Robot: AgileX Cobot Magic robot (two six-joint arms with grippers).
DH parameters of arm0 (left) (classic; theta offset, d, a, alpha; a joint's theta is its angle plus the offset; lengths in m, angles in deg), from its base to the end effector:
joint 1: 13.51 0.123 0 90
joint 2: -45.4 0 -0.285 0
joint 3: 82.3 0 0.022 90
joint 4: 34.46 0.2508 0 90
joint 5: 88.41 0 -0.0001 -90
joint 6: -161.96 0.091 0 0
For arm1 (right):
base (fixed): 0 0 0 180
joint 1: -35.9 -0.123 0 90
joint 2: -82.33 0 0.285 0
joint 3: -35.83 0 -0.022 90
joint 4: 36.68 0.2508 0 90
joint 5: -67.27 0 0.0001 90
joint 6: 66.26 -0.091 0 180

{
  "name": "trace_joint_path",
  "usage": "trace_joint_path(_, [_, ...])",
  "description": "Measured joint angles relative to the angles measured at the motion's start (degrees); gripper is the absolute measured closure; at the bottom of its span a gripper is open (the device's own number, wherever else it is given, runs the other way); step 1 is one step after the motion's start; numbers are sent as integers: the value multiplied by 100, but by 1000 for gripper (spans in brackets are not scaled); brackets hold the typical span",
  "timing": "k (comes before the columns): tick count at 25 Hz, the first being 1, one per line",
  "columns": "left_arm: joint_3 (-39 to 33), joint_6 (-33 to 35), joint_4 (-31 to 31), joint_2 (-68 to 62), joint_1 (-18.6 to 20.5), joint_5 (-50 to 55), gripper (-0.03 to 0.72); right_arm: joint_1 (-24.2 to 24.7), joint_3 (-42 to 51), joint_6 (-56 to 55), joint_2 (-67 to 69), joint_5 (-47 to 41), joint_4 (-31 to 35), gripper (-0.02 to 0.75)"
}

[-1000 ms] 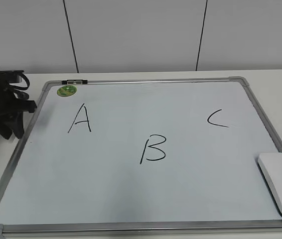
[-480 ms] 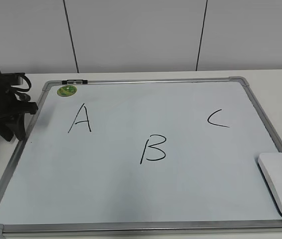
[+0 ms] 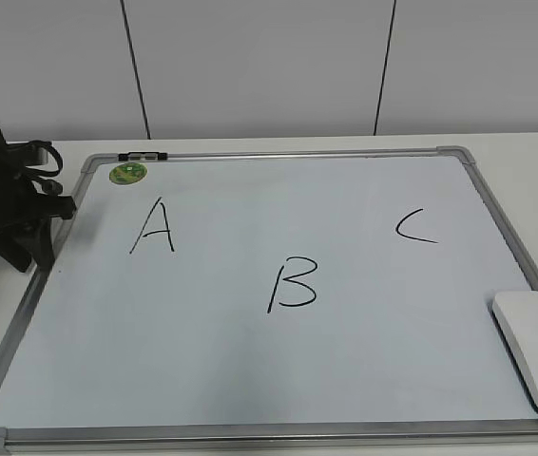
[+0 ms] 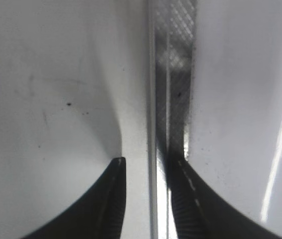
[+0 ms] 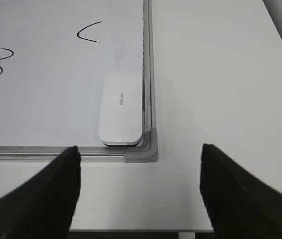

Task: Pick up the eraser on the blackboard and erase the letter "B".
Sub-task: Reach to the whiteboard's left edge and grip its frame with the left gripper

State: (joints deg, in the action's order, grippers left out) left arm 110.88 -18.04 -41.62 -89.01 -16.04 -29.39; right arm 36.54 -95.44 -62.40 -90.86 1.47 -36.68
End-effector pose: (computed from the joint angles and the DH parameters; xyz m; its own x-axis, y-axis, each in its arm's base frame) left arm 0.4243 -0.0285 0.1249 -0.9998 -0.0200 0.0078 -0.0208 0.9941 -0.1066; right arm -0.0110 0.0001 0.2694 -0.5197 -0.0615 -0.8522 -0.0239 0.9981 -0.0575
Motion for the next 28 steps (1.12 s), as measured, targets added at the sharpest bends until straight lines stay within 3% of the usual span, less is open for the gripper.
trace_joint_path(7, [10, 0, 5, 0, 0, 37, 662, 0, 0, 0, 0, 0, 0, 184])
trace_joint_path(17, [10, 0, 5, 0, 0, 47, 666, 0, -25, 0, 68, 15, 0, 184])
trace_joint_path(28, [10, 0, 5, 0, 0, 47, 667, 0, -902, 0, 2966, 542, -45, 184])
